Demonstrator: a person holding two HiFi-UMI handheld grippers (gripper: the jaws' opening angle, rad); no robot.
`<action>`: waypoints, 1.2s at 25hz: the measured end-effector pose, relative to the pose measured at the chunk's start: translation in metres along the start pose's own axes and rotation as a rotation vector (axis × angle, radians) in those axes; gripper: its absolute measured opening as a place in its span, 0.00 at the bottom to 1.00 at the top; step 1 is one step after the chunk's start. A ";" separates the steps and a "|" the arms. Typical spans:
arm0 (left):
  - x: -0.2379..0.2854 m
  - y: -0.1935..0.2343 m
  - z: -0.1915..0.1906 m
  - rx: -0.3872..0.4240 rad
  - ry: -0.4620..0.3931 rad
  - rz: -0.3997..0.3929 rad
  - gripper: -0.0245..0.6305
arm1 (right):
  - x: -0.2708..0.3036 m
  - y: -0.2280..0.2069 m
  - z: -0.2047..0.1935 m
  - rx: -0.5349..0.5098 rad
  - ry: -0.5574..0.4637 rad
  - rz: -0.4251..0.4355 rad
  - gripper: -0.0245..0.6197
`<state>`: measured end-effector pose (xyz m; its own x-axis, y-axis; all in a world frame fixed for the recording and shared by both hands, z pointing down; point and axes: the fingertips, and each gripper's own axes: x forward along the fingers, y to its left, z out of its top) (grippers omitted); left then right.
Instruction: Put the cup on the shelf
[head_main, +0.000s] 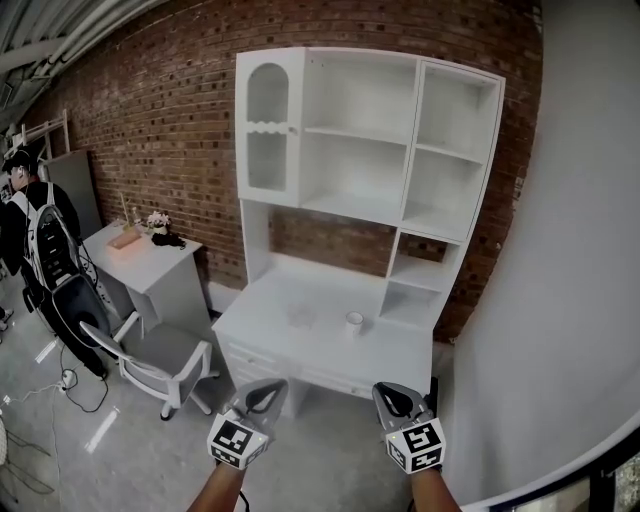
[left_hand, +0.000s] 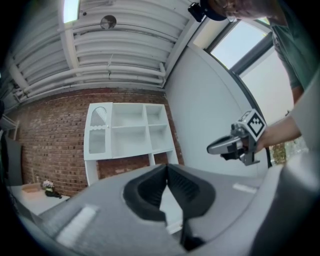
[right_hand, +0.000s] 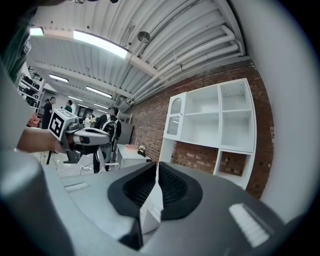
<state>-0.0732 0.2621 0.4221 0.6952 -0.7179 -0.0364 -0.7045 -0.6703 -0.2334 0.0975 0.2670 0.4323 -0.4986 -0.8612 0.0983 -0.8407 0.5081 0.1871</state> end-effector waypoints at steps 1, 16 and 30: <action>0.001 0.002 -0.002 -0.004 0.001 0.000 0.04 | 0.002 0.000 0.000 -0.001 0.001 0.001 0.07; 0.069 0.030 -0.027 -0.007 0.078 0.091 0.04 | 0.069 -0.068 -0.020 0.030 -0.016 0.089 0.09; 0.161 0.036 -0.038 0.016 0.133 0.209 0.04 | 0.120 -0.157 -0.039 0.043 -0.047 0.215 0.10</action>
<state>0.0080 0.1153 0.4447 0.5085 -0.8600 0.0426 -0.8281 -0.5020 -0.2493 0.1780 0.0832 0.4528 -0.6757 -0.7321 0.0858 -0.7217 0.6808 0.1251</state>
